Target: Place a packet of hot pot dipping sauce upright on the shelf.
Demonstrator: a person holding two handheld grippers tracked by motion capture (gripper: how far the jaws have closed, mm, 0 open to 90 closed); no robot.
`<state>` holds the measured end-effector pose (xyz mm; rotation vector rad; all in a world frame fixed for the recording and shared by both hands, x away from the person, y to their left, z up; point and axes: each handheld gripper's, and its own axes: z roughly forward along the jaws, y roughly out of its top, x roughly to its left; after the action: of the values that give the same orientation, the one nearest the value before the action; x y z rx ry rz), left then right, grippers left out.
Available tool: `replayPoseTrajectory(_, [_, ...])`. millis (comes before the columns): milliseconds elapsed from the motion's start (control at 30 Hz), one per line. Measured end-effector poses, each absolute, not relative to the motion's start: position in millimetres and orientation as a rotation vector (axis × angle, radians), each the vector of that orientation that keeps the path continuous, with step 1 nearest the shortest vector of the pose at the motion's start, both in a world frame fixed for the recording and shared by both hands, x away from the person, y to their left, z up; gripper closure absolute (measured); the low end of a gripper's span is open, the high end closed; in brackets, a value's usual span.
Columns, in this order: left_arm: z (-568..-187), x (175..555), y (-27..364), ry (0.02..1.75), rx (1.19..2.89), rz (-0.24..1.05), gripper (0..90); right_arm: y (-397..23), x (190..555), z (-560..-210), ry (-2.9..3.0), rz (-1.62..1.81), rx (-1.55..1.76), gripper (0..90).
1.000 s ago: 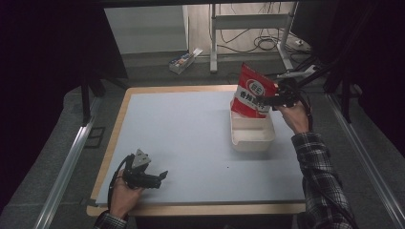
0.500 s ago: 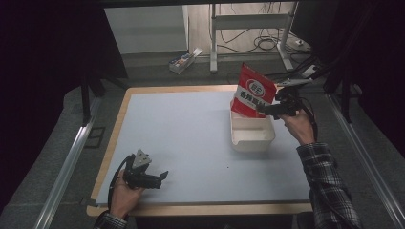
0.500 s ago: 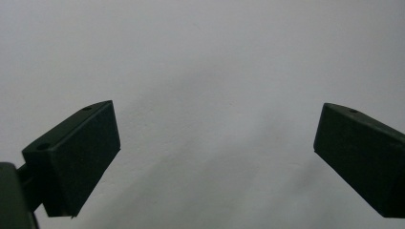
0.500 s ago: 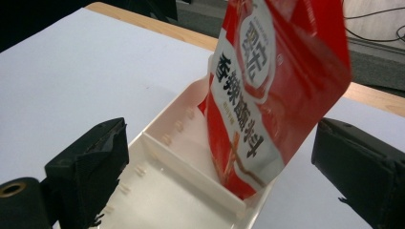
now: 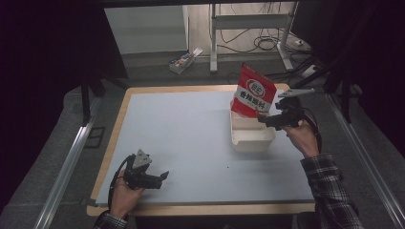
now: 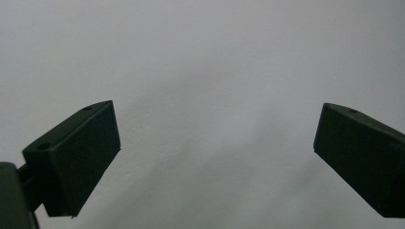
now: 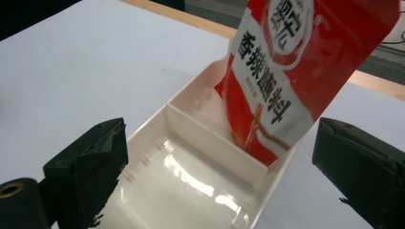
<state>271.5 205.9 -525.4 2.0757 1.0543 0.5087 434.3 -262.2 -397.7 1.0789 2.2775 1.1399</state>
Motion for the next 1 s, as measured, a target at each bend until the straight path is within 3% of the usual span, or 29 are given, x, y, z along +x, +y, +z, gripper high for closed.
replayPoseTrajectory(1000, [-522,270,207,1.032,2.057,0.496,1.7,-266,345,-427,2.305,1.153,0.965,4.4])
